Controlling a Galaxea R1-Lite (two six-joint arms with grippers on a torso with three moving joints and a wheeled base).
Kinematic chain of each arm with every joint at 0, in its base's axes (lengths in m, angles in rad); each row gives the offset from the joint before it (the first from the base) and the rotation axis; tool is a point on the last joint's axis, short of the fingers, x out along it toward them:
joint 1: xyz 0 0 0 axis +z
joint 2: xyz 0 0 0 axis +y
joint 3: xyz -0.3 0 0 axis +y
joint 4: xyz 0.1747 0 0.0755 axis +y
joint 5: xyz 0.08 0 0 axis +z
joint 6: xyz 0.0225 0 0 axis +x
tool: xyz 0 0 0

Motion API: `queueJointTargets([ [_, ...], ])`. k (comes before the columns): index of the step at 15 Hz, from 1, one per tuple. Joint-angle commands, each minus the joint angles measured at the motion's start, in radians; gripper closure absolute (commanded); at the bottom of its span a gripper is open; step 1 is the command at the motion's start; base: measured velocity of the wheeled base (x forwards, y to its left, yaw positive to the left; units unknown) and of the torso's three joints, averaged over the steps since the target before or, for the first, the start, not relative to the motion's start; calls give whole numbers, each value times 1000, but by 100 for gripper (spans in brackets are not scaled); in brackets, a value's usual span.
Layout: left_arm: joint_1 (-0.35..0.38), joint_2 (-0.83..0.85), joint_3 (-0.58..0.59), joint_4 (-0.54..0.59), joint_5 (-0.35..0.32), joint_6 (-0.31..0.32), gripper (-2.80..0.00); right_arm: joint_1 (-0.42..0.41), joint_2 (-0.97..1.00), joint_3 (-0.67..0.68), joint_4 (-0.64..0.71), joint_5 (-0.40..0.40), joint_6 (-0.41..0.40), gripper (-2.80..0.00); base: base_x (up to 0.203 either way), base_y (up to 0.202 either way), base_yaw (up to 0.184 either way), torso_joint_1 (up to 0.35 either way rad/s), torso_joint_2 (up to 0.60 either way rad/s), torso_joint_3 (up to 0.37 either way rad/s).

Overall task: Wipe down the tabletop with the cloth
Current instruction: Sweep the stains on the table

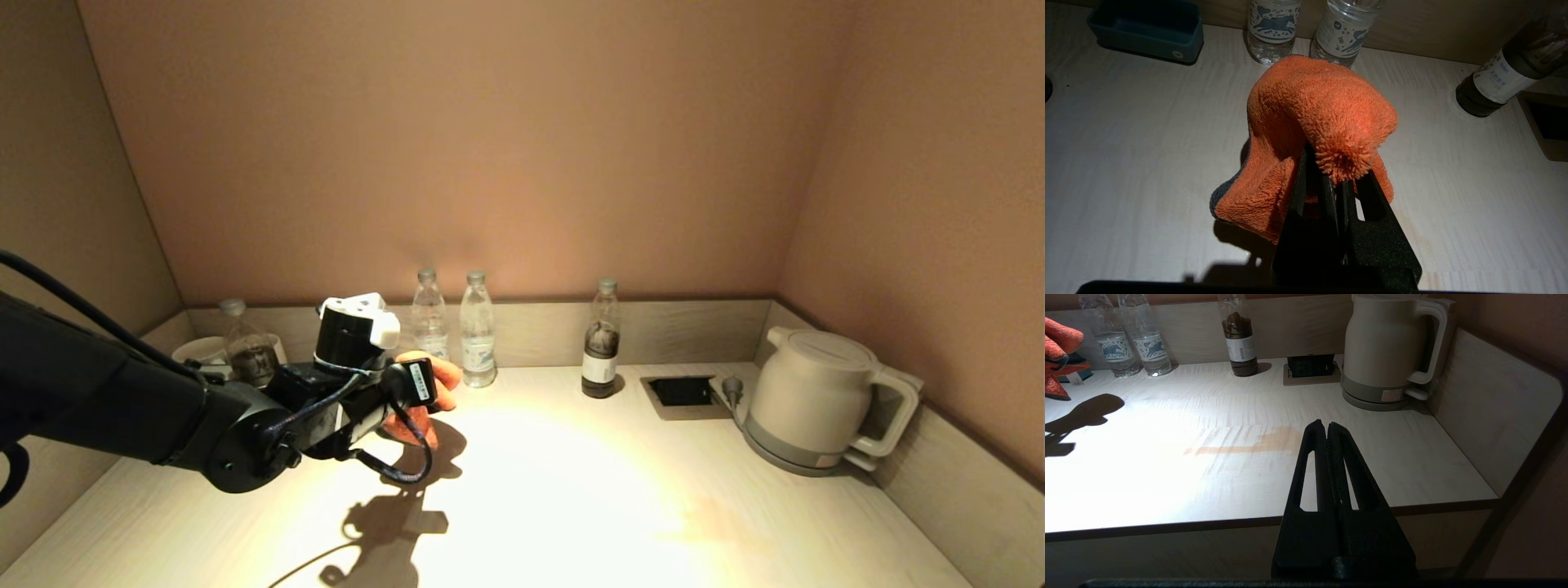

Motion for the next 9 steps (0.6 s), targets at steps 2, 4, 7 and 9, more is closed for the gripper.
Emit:
queueJointTargets([
  [2,19,49,-22,-2,11,-1,0,0,1,0,-1,0,0,0,0,0,0,0,0,0],
  [4,32,79,-41,-2,38,8,0,0,1,0,-1,0,0,0,0,0,0,0,0,0],
  [7,43,125,-63,0,99,41,0,0,1,0,-1,0,0,0,0,0,0,0,0,0],
  [9,47,196,-77,2,163,87,0,0,1,0,-1,0,0,0,0,0,0,0,0,0],
])
